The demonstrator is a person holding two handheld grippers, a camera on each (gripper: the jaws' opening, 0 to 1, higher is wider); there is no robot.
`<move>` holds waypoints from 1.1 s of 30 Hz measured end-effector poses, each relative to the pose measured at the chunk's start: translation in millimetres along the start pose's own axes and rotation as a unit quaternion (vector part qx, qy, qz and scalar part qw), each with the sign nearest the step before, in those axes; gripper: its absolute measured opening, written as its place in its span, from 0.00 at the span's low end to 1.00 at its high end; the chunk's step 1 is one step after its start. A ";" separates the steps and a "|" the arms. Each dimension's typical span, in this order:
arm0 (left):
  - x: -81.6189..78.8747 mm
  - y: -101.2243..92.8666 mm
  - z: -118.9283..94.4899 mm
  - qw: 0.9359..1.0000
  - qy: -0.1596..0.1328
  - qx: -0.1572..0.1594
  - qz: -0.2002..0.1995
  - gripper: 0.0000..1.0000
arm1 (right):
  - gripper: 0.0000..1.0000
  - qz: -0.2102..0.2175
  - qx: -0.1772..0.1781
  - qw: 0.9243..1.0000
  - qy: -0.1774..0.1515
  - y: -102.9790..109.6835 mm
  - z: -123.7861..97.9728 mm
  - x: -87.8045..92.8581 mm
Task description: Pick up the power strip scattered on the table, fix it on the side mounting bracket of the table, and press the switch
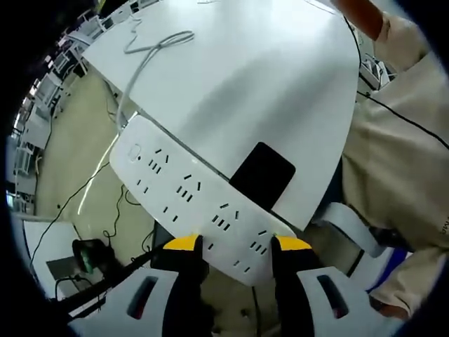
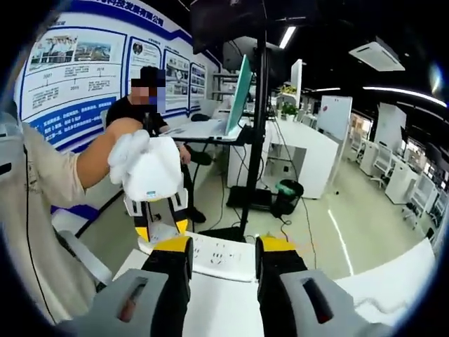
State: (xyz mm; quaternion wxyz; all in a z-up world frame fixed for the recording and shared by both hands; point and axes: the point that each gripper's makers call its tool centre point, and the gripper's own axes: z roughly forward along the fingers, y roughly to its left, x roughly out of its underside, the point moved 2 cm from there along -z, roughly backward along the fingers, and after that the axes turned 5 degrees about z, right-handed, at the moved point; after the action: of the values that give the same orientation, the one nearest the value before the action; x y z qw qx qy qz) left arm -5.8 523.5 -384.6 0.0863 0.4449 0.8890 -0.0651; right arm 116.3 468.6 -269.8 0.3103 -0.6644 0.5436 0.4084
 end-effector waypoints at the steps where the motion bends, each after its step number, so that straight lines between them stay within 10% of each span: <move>1: 0.2 0.4 -0.1 1.000 0.000 0.000 0.000 0.44 | 0.28 0.001 -0.001 1.000 0.001 -0.8 2.3 0.1; 33: -1.5 -0.4 0.1 1.000 0.002 -0.002 -0.002 0.44 | 0.09 0.031 -0.008 0.999 0.023 -15.9 48.1 2.2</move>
State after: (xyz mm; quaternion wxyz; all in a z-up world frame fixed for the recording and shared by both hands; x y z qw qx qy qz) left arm -5.2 522.1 -384.3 0.0850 0.4429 0.8903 -0.0626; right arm 122.1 512.3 -295.0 0.2795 -0.6587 0.5678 0.4068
